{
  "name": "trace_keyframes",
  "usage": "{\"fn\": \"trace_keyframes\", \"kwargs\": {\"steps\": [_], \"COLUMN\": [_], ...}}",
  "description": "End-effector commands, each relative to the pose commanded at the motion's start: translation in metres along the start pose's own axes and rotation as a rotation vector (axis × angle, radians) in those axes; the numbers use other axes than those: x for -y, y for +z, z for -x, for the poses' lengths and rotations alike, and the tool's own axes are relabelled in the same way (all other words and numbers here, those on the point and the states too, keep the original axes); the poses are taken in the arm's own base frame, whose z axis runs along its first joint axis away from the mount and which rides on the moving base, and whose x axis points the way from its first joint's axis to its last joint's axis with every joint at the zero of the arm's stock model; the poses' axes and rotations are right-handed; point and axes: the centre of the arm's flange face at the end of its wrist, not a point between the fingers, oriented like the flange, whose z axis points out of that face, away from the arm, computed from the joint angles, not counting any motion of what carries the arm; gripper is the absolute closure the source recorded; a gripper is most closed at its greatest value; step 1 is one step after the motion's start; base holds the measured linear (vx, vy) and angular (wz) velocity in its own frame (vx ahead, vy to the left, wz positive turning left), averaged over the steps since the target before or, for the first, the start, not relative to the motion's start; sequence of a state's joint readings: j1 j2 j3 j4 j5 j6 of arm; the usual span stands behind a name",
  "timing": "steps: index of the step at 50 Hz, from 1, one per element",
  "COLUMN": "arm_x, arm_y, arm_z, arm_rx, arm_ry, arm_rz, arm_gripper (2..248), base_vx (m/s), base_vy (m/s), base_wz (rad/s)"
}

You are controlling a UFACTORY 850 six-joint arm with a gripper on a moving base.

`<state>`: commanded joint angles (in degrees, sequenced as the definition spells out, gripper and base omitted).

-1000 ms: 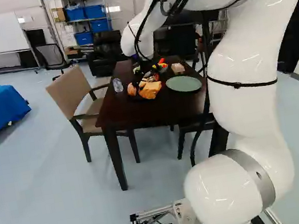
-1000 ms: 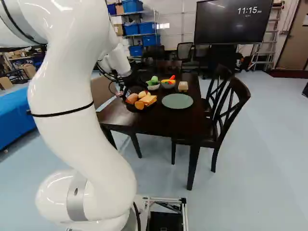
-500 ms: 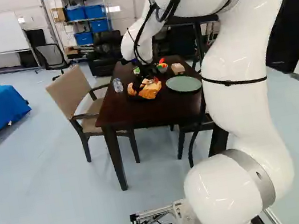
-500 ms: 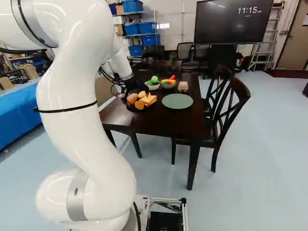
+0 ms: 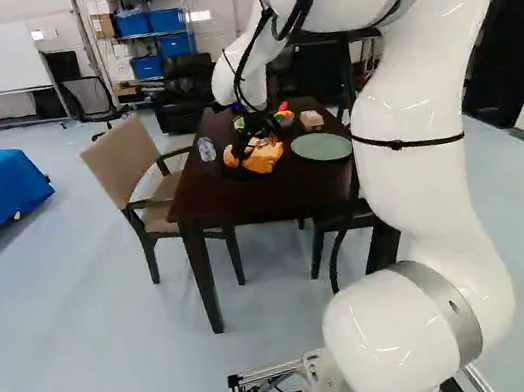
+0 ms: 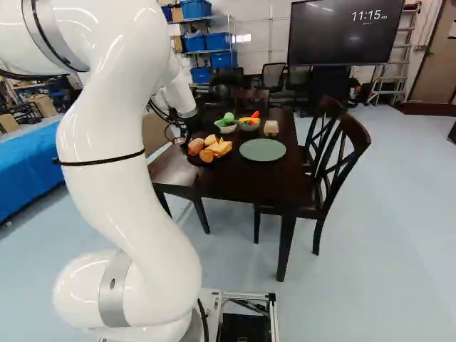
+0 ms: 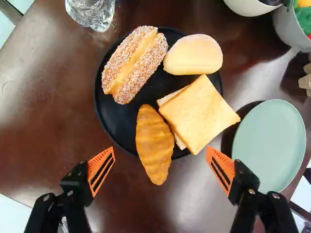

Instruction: Move the croissant to the empty plate

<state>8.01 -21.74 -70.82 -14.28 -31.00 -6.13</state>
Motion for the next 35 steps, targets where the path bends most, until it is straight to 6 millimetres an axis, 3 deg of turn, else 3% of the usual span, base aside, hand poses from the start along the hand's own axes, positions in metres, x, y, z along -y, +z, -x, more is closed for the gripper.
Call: {"fn": "trace_keyframes", "kwargs": {"steps": [16,35], "arm_x": [0.002,0.002], "arm_y": [0.015,0.020], "arm_z": [0.000,-0.001], "arm_rx": [0.021,0.028], "arm_ry": [-0.003,-0.004], "arm_rz": [-0.007,-0.009], "arm_gripper": [3,3], "base_vx": [0.000,0.000], "base_vy": [0.000,0.000], "base_wz": [0.000,0.000]}}
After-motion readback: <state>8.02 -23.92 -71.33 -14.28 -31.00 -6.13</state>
